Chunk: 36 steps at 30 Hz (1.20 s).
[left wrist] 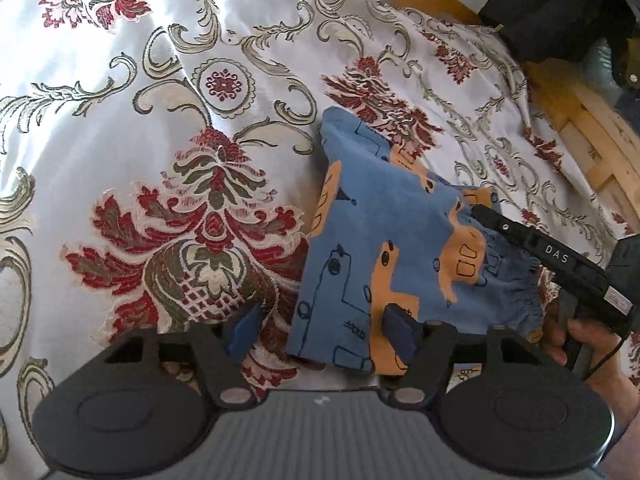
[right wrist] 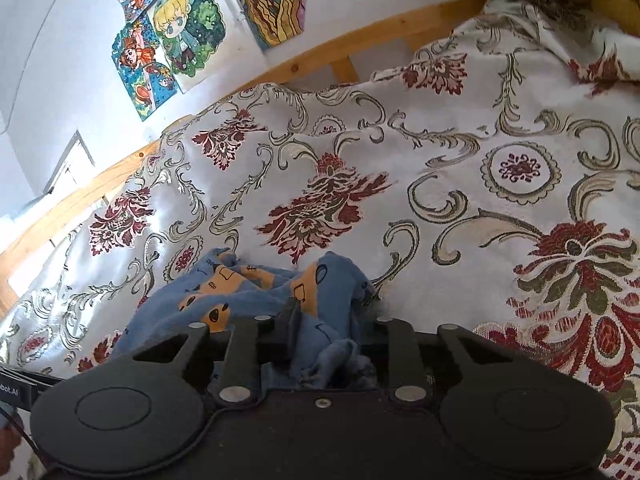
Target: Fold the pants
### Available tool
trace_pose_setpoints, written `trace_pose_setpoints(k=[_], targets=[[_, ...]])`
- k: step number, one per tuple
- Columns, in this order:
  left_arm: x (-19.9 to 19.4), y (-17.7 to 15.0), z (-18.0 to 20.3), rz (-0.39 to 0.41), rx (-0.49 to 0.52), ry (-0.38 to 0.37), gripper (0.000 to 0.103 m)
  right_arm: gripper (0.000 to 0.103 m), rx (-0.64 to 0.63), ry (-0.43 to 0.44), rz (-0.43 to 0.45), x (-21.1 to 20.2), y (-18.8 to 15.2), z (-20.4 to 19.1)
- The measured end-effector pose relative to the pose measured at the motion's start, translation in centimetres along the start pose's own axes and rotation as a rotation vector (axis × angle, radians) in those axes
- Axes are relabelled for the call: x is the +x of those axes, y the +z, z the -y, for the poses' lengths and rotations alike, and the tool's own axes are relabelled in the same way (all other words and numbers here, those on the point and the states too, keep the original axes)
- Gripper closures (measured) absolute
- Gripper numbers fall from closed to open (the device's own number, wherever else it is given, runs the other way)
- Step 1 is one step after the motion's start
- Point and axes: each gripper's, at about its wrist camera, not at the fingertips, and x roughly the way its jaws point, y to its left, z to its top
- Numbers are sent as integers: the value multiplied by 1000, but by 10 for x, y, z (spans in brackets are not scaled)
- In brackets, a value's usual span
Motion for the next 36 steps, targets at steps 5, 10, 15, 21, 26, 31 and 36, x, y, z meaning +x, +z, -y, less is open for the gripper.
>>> trace_pose_setpoints(k=[5, 10, 15, 21, 26, 31, 36], targets=[[1, 2, 12, -31, 19, 25, 67, 81, -90, -52, 27, -2, -3, -15], [-1, 3, 29, -41, 64, 92, 76, 82, -128, -84, 36, -5, -3, -23], [-6, 3, 37, -36, 75, 117, 82, 85, -198, -113, 47, -11, -2, -35], [-13, 3, 45, -16, 102, 126, 85, 89, -305, -133, 81, -21, 1, -51], [-20, 7, 47, 6, 105, 108, 85, 90, -357, -145, 104, -23, 5, -59], [-22, 16, 55, 59, 153, 54, 85, 92, -438, -166, 155, -29, 18, -67], [-11, 44, 62, 114, 187, -1, 85, 92, -482, -183, 193, -27, 53, -59]])
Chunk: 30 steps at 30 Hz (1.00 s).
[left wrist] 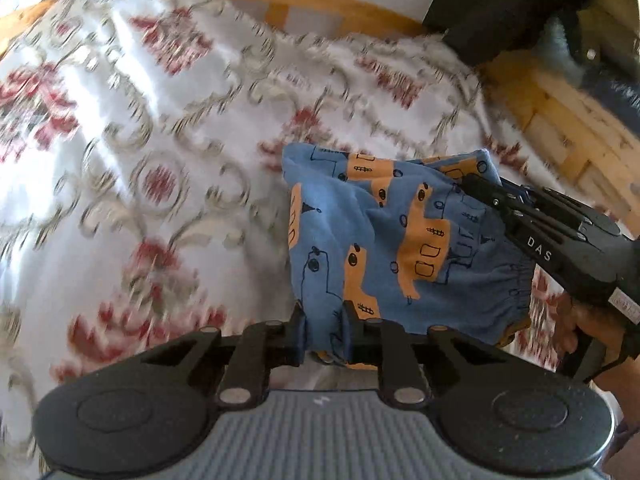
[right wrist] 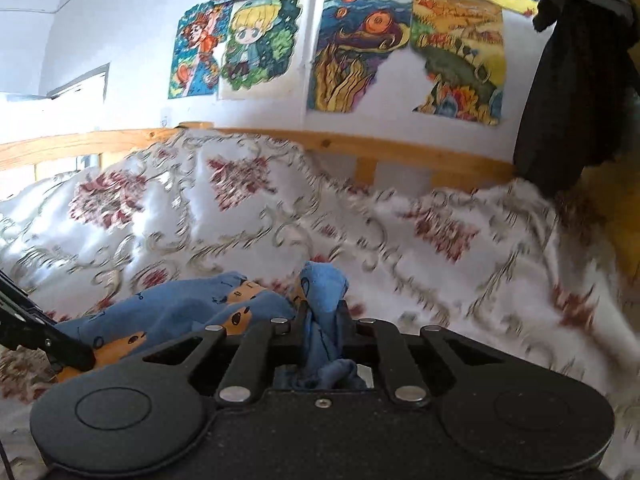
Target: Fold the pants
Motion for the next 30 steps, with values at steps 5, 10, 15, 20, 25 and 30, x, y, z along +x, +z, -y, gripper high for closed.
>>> trace_pose_setpoints(k=[5, 10, 15, 20, 25, 30], targets=[[27, 38, 2, 65, 38, -48, 85, 92, -63, -40, 37, 29, 27, 25], [69, 49, -4, 36, -14, -82, 85, 92, -29, -25, -46, 69, 24, 57], [96, 33, -19, -45, -49, -73, 84, 92, 73, -9, -164, 95, -14, 73], [100, 30, -25, -46, -42, -90, 83, 90, 144, -8, -169, 99, -30, 79], [100, 31, -24, -52, -45, -95, 81, 82, 159, -13, -171, 99, -29, 82], [94, 34, -29, -50, -87, -105, 72, 70, 195, -42, -149, 89, -22, 87]])
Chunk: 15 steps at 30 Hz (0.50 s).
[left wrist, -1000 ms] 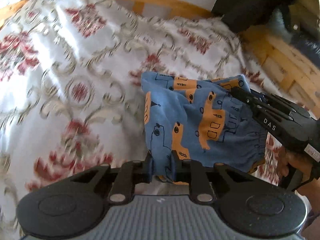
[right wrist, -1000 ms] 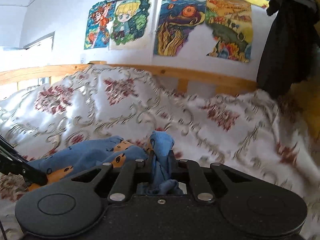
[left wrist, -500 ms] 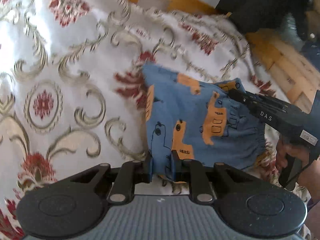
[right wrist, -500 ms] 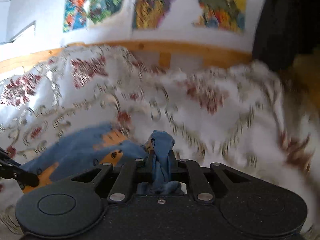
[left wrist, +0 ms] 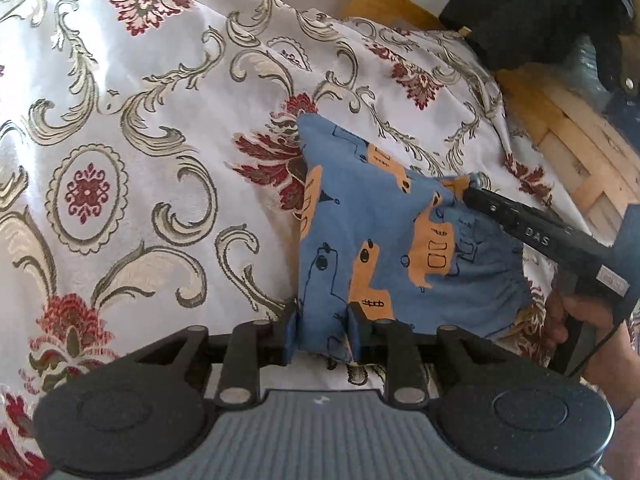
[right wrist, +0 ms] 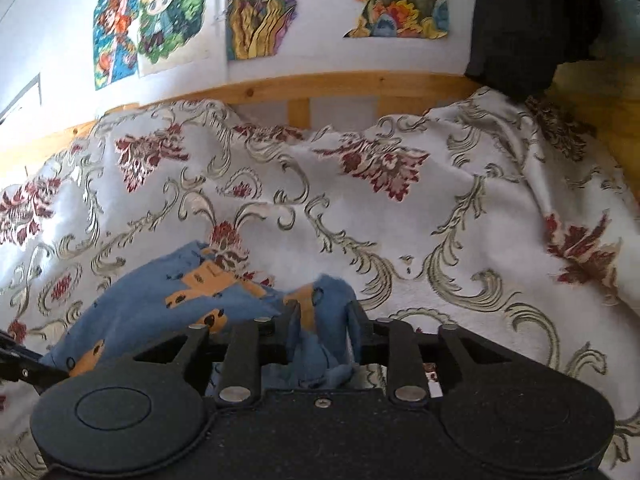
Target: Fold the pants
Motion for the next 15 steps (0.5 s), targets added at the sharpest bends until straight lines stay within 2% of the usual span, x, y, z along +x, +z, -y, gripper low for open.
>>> trace_pose_setpoints(k=[2, 4, 5, 8, 10, 12, 15], targets=[[-6, 0, 1, 15, 3, 11, 65, 63, 4, -8, 14, -8, 3, -1], [-13, -1, 4, 38, 17, 31, 51, 50, 6, -19, 30, -17, 5, -3], [-18, -1, 6, 54, 24, 42, 43, 47, 10, -22, 39, -23, 6, -5], [-32, -2, 13, 94, 41, 63, 33, 35, 26, -39, 66, -43, 8, -12], [-41, -2, 19, 119, 50, 88, 25, 22, 30, -54, 83, -56, 9, -18], [-53, -3, 24, 152, 53, 111, 15, 15, 31, -62, 101, -72, 9, -26], [-73, -7, 31, 210, 51, 133, 5, 6, 21, -74, 124, -97, 9, -38]])
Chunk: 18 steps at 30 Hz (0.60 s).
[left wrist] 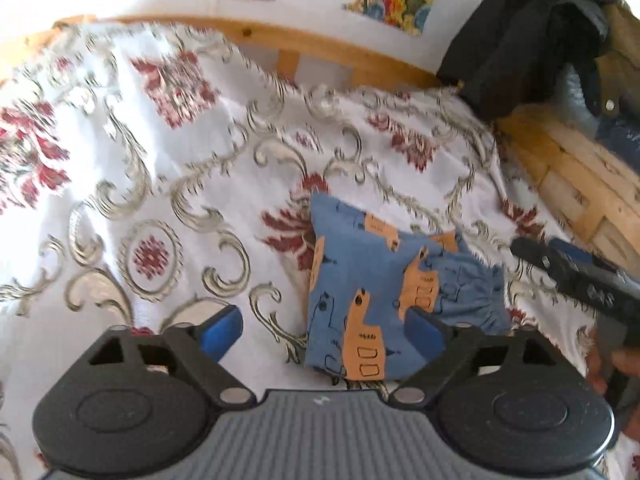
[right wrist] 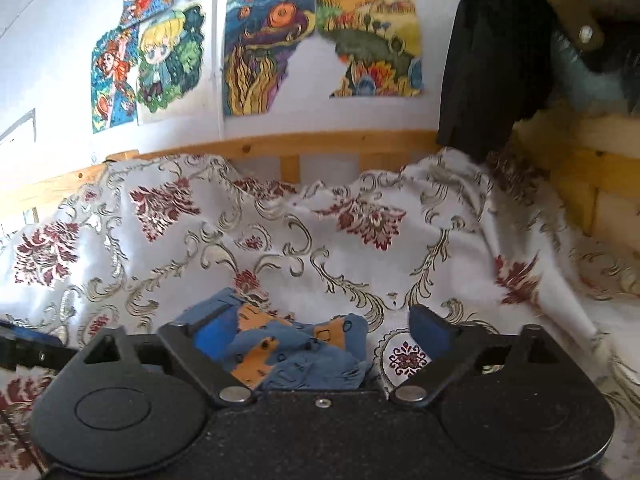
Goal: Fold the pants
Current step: 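Open both grippers and lift them off the folded pants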
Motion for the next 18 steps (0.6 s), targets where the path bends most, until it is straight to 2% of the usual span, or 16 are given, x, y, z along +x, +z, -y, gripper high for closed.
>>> trace_pose_setpoints(k=[3, 8, 18], targets=[[-21, -1, 4, 56, -8, 34, 1, 1, -13, -11, 33, -29, 2, -11], [-54, -11, 14, 131, 1, 93, 0, 1, -28, -37, 65, -74, 2, -29], [-96, -51, 39, 121, 60, 124, 0, 1, -27, -114, 90, -149, -22, -65]])
